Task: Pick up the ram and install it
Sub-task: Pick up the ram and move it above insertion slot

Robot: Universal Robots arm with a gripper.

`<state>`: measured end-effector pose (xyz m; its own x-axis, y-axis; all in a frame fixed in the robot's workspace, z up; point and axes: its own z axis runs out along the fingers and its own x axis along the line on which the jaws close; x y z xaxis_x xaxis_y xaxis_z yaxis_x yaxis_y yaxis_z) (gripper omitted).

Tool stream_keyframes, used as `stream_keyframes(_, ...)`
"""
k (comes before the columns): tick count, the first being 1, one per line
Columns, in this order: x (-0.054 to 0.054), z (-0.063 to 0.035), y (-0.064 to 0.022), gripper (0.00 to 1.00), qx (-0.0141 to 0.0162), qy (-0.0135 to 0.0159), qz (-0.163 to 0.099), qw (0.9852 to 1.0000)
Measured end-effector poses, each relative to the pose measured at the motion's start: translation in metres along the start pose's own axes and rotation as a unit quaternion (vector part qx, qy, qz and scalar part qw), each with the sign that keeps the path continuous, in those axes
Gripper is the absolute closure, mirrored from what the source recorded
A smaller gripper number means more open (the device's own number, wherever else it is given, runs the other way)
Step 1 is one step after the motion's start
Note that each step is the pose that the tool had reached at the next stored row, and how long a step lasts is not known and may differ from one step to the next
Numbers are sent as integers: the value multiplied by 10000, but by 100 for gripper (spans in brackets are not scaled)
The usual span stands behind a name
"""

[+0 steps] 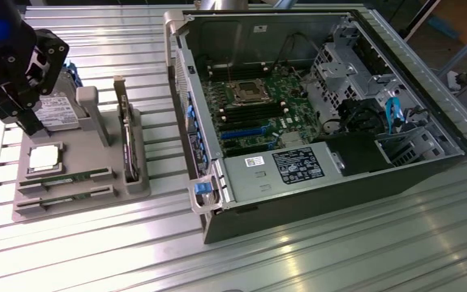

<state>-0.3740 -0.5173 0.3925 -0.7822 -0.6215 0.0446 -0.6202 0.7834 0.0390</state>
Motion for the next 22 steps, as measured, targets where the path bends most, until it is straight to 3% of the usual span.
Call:
stream_keyframes(3, 0, 0, -1, 89, 11, 9, -243, 9997)
stream_keyframes(11, 1, 0, -1, 89, 33, 29, -747, 9972)
stream_keyframes(22, 2, 0, -3, 89, 63, 55, -1411, 9900)
